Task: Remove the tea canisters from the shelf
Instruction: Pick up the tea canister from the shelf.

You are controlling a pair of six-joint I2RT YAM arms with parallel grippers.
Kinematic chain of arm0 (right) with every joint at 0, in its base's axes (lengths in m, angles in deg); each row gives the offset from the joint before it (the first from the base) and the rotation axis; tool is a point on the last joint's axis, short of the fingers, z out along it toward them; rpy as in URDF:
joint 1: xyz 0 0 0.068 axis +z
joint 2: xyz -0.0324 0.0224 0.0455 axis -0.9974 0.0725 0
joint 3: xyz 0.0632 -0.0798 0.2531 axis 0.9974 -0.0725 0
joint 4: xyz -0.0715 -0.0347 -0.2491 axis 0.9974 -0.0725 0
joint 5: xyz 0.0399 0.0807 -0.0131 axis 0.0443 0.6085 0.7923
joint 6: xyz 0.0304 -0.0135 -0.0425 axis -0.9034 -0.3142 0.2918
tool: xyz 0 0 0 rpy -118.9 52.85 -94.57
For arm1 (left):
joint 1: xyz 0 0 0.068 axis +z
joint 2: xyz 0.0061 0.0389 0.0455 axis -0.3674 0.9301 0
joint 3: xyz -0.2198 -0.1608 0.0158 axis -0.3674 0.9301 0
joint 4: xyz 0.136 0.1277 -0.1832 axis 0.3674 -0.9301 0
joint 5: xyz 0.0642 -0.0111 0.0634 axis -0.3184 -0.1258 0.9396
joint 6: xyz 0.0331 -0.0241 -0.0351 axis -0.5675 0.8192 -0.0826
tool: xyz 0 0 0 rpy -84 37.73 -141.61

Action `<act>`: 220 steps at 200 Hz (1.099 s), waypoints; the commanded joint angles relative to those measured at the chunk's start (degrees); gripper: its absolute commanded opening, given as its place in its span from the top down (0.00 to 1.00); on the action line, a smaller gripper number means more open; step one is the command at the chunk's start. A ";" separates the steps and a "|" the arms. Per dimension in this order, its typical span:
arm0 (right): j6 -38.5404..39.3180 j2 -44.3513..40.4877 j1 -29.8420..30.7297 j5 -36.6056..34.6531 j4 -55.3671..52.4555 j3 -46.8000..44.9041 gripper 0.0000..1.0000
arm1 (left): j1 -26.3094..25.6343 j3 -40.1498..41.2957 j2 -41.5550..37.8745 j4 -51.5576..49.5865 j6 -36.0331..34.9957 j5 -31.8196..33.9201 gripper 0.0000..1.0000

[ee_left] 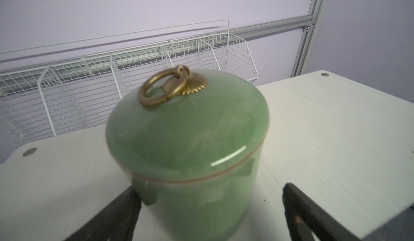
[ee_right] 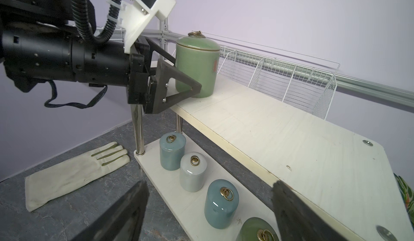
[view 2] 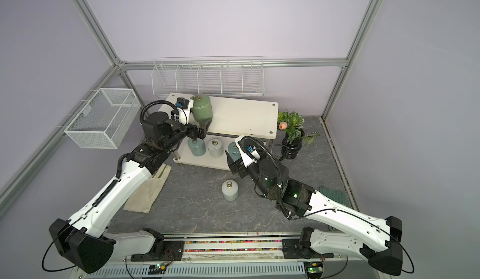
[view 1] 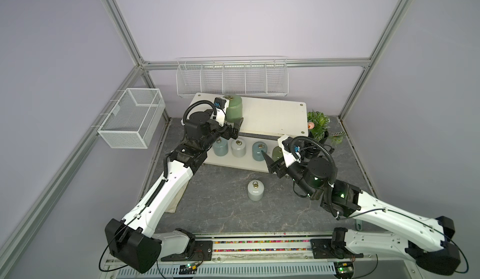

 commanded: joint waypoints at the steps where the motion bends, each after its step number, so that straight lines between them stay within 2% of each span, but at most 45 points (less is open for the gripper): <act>1: 1.19 0.31 -0.32 0.72 0.25 1.45 0.11 | -0.19 -0.12 1.65 5.72 -0.28 2.53 0.00; 72: 0.97 1.05 -0.53 1.40 0.38 1.70 0.11 | -0.11 0.15 5.87 12.43 2.93 3.11 0.00; 154: 0.71 1.32 -0.59 1.33 -0.60 1.97 0.11 | -0.12 4.67 6.78 21.57 4.94 6.53 0.00; 220: 0.73 1.32 -0.62 1.15 -1.09 2.15 0.11 | -0.09 6.04 7.36 24.39 5.60 7.46 0.13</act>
